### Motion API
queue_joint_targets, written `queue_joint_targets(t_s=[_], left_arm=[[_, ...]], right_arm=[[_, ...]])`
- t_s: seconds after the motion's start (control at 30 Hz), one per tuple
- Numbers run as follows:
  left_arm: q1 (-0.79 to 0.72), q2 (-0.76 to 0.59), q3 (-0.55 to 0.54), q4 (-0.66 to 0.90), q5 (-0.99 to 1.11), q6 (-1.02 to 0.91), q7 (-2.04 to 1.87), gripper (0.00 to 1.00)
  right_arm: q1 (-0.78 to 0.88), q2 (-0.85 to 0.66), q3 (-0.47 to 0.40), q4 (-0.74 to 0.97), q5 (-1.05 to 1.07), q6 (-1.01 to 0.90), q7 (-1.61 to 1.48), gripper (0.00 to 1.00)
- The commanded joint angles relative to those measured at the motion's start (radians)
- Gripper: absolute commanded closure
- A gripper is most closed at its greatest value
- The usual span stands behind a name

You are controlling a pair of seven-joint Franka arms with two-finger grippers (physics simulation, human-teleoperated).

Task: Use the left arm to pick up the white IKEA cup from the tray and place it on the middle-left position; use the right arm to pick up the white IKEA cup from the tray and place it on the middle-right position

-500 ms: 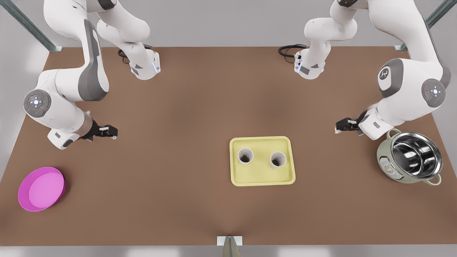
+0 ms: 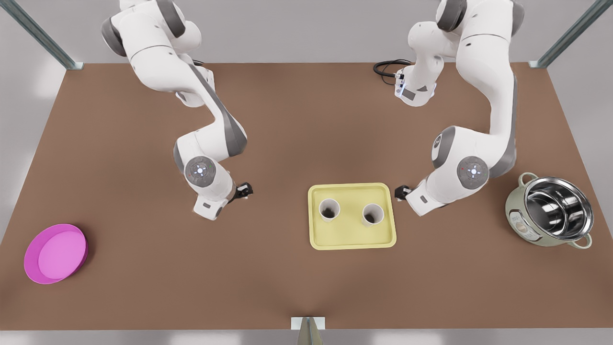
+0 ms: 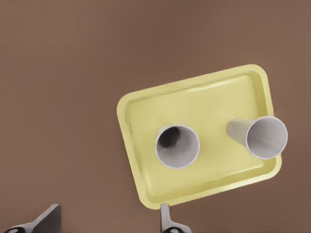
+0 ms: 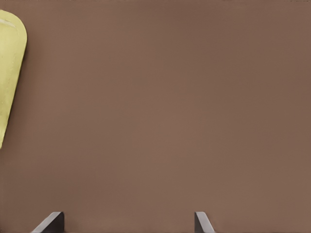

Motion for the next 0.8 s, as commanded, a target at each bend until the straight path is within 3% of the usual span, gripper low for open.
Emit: queue_joint_targets(t_s=[0.0,0.23,0.33,0.4,0.53,0.77], left_arm=[[-0.012,0.055,0.000,0.011,0.060,0.151,-0.169,0.00],[-0.042,0.206,0.002,0.088,0.097,0.297,-0.224,0.00],[-0.044,0.157,0.002,-0.082,0.094,0.396,-0.232,0.00],[-0.046,0.153,0.002,-0.094,0.094,0.400,-0.233,0.00],[-0.046,0.173,0.002,-0.108,0.092,0.424,-0.235,0.00],[-0.059,0.158,0.000,-0.153,0.092,0.433,-0.248,0.00]], right_arm=[[0.050,0.045,0.000,0.030,0.000,0.106,0.357,0.00],[0.136,0.199,0.036,0.149,0.002,0.241,0.511,0.00],[0.144,0.257,0.071,0.151,0.002,0.400,0.572,0.00],[0.191,0.352,0.071,0.270,0.000,0.417,0.586,0.00],[0.222,0.389,0.069,0.372,0.000,0.419,0.614,0.00],[0.242,0.466,0.063,0.439,0.000,0.422,0.634,0.00]])
